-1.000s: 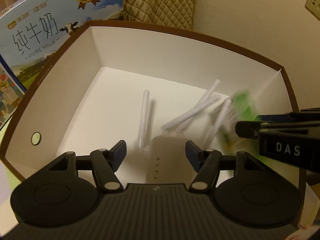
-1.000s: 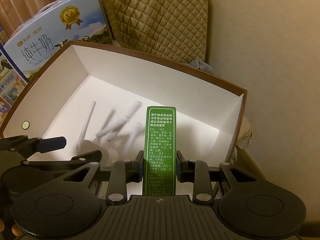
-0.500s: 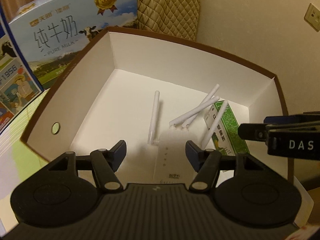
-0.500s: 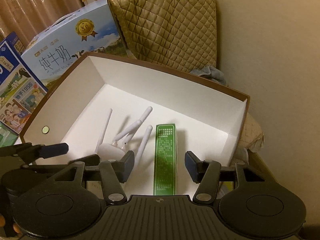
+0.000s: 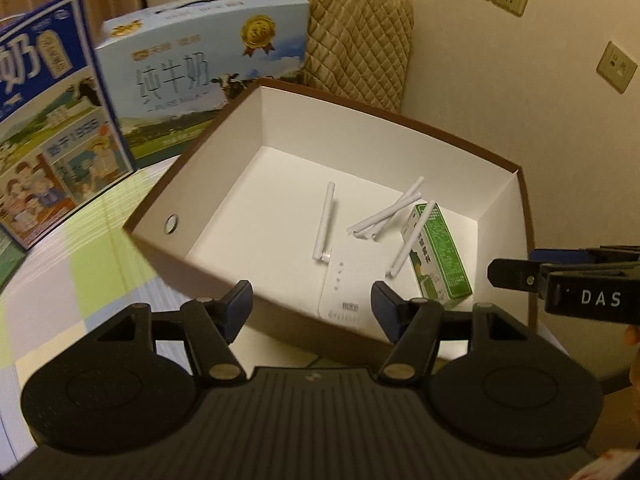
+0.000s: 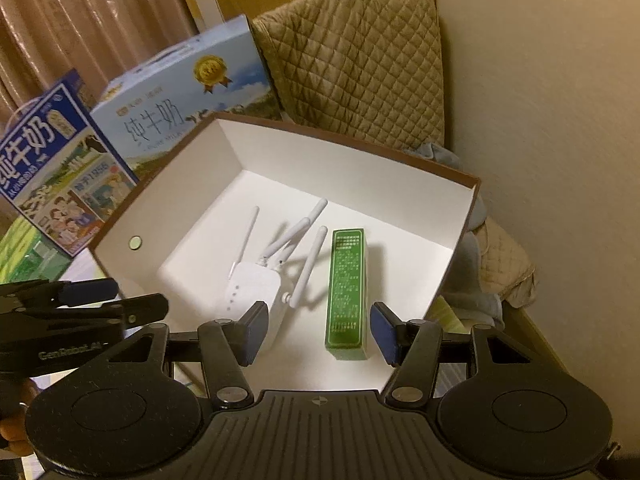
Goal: Organize rigid objects
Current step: 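Open both tools to release the repeater and green box, then move both tools back over the remaining items on the table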
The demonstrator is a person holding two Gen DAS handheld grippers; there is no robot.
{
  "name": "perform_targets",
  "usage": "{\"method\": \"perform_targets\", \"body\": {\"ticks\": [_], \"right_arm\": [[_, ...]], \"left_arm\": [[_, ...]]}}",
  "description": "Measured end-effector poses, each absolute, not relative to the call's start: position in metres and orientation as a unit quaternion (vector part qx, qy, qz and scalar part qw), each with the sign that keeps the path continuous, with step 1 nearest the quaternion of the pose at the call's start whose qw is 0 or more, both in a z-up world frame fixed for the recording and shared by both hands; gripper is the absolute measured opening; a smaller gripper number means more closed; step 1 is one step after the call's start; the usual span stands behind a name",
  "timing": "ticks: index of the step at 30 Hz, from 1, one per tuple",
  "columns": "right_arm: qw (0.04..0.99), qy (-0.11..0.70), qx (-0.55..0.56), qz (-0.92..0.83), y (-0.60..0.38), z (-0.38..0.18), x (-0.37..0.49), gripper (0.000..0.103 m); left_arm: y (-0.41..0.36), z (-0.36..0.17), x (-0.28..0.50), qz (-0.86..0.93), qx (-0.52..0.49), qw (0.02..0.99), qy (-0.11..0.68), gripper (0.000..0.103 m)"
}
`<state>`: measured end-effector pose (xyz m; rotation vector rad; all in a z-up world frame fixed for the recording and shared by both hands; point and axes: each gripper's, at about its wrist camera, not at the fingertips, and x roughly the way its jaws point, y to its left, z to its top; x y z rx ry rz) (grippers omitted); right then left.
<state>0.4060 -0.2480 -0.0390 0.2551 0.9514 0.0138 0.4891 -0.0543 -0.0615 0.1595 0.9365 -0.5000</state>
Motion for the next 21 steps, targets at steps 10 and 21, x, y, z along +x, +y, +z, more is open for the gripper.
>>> {"method": "perform_targets", "body": {"ticks": [10,21], "right_arm": [[0.891,0.438,0.111,0.034,-0.228,-0.017,0.362,0.054],[0.902,0.416,0.088,0.081,-0.202,-0.001,0.314,0.054]], "left_arm": [[-0.015,-0.037,0.434,-0.21,0.054,0.879,0.424,0.061],[0.032,-0.035,0.367,-0.17,0.015,0.888,0.428,0.061]]}}
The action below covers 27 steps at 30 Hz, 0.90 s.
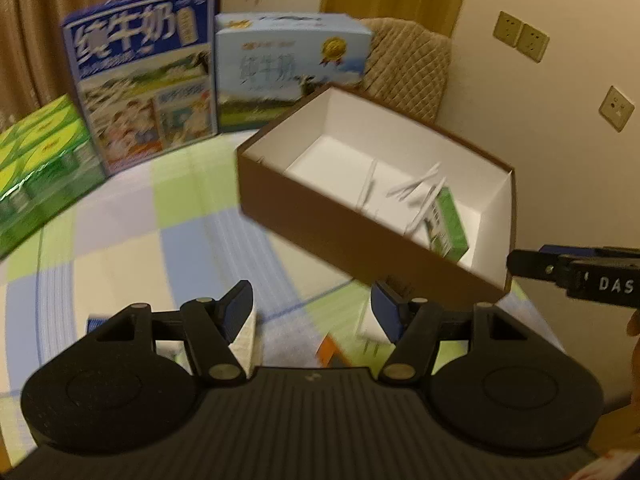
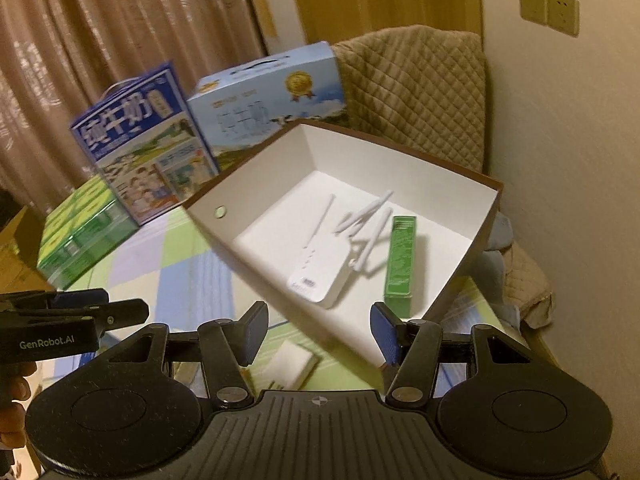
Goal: Organize rigid objects
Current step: 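Move both tools back over the remaining items on the table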
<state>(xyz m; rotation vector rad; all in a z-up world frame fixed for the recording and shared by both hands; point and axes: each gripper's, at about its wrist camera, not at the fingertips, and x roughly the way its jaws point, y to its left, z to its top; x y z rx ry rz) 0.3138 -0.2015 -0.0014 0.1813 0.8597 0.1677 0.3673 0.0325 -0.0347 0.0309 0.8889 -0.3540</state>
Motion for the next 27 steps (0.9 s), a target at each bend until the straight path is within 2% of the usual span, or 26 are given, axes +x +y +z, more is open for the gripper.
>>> {"method": "perform_targets", "body": {"ticks": [27], "right_arm": [[0.862,0.479,0.057,0.153,-0.159,-0.056,0.256,0.054]], "left_arm": [[0.106,-0.077,0.274,-0.087,-0.035,0.874,0.478,0.061]]}}
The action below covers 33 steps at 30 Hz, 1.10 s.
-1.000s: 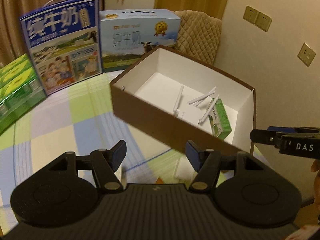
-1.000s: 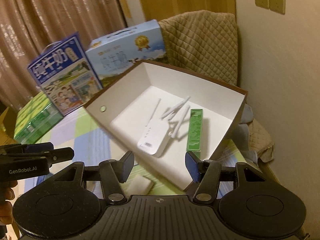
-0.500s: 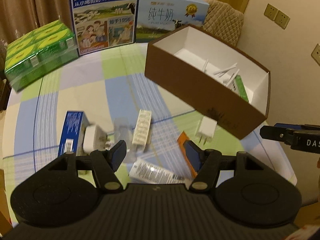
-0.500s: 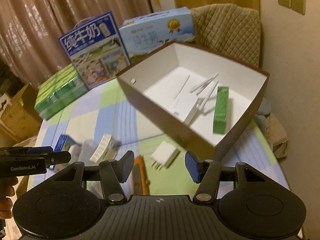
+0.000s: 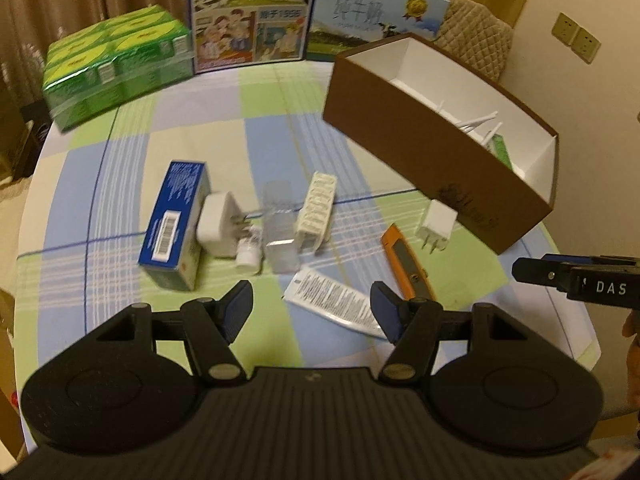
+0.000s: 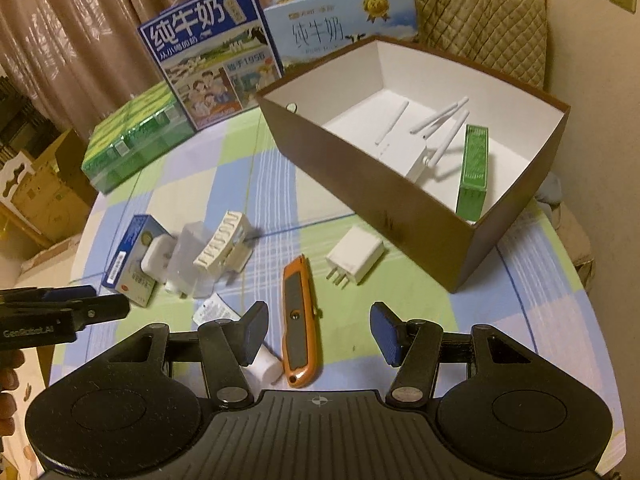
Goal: Organize rigid objects
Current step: 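Move both tools back over the remaining items on the table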
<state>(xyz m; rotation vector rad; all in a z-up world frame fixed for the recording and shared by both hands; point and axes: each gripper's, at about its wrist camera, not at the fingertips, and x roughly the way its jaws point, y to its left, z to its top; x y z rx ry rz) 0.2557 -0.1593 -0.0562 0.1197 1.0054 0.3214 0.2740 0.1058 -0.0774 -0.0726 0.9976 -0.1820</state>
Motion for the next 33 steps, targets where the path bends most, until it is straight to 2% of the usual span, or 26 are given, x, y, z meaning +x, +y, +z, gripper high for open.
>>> {"method": "perform_targets", "body": {"ticks": [12,33], "right_arm": [[0.851,0.5,0.046,0.157,-0.149,-0.081,0.264,0.054],[0.849,0.511,0.057,0.125,-0.145,-0.112,0.301,0.054]], "left_arm": [[0.128,-0.093,0.263,-0.048,-0.045,0.873,0.484,0.06],[0.151,-0.108,0.286,-0.015,-0.047,0.872,0.487,0.06]]}}
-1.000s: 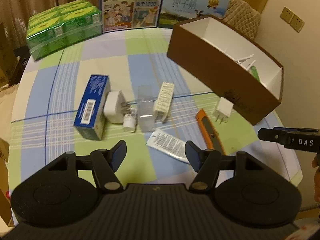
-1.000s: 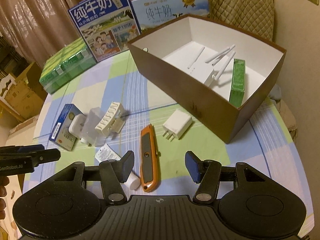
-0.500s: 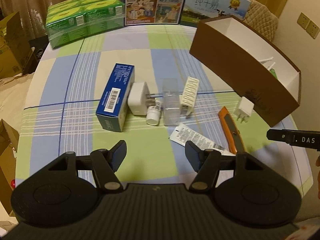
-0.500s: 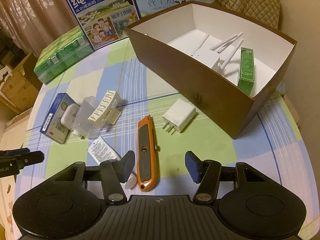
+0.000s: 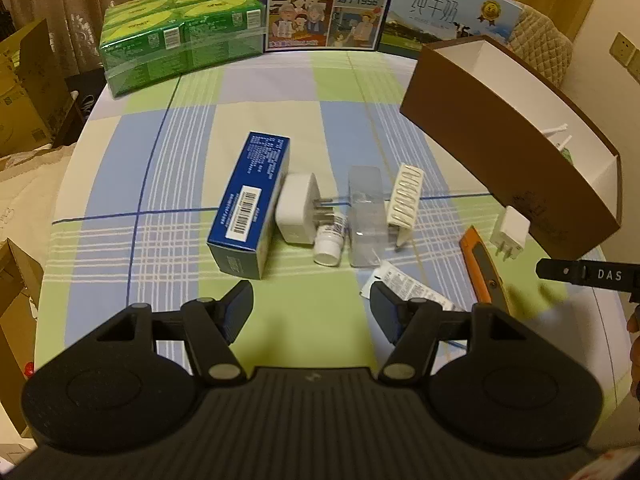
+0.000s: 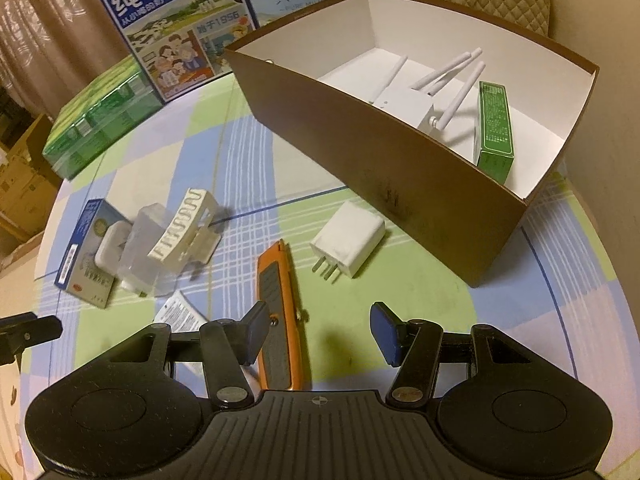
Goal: Organize rigid objects
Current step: 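Move both tools back over the remaining items on the table, then grasp the blue medicine box with left tool while right tool grasps white charger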
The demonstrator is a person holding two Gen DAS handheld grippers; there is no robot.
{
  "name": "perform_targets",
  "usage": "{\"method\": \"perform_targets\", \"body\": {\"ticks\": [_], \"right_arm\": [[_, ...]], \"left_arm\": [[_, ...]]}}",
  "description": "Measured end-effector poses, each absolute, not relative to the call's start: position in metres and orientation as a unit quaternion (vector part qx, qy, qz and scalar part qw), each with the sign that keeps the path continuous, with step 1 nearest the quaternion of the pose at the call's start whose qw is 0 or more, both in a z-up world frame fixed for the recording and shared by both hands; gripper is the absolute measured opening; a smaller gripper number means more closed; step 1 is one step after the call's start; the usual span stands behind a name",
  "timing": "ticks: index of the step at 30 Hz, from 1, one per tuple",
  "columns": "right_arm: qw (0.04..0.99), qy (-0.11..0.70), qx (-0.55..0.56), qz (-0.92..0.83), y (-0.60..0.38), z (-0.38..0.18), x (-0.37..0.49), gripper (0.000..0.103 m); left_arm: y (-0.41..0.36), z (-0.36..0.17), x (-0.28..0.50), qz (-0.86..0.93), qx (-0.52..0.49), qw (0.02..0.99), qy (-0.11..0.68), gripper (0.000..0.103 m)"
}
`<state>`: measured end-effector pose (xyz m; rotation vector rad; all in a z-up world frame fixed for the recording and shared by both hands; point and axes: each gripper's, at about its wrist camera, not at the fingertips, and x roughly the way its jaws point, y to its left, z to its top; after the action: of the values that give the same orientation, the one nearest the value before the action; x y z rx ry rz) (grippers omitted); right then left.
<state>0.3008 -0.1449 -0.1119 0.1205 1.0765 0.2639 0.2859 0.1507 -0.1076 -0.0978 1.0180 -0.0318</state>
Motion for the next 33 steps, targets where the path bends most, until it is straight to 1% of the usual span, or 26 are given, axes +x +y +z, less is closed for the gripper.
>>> {"method": "perform_targets", "body": {"ticks": [19,26,27,28,29,33], "right_arm": [[0.86,0.502,0.09,0.006,-0.126,-0.16,0.363,0.054],[0.861,0.505,0.052,-0.017,-0.11,-0.172,0.375,0.053],[0.863,0.503,0.045,-0.015,-0.108,-0.172,0.375,0.053],[0.864,0.502,0.04,-0.012,-0.108,-0.173,0.374,0.048],[0.865,0.501,0.033,-0.006,-0.108,-0.173,0.373,0.045],[0.859,0.51,0.004,0.047,-0.109,-0.173,0.366,0.04]], "left_arm": [[0.172,-0.125,0.323,-0.001,-0.04,0.866,0.499,0.06],[0.182,-0.129,0.331,0.004,-0.037,0.864,0.502,0.06],[0.183,-0.13,0.332,0.004,-0.035,0.864,0.501,0.06],[0.184,-0.13,0.333,0.004,-0.033,0.865,0.501,0.06],[0.185,-0.13,0.334,0.003,-0.03,0.865,0.501,0.06],[0.187,-0.131,0.338,-0.012,-0.002,0.868,0.496,0.06]]}}
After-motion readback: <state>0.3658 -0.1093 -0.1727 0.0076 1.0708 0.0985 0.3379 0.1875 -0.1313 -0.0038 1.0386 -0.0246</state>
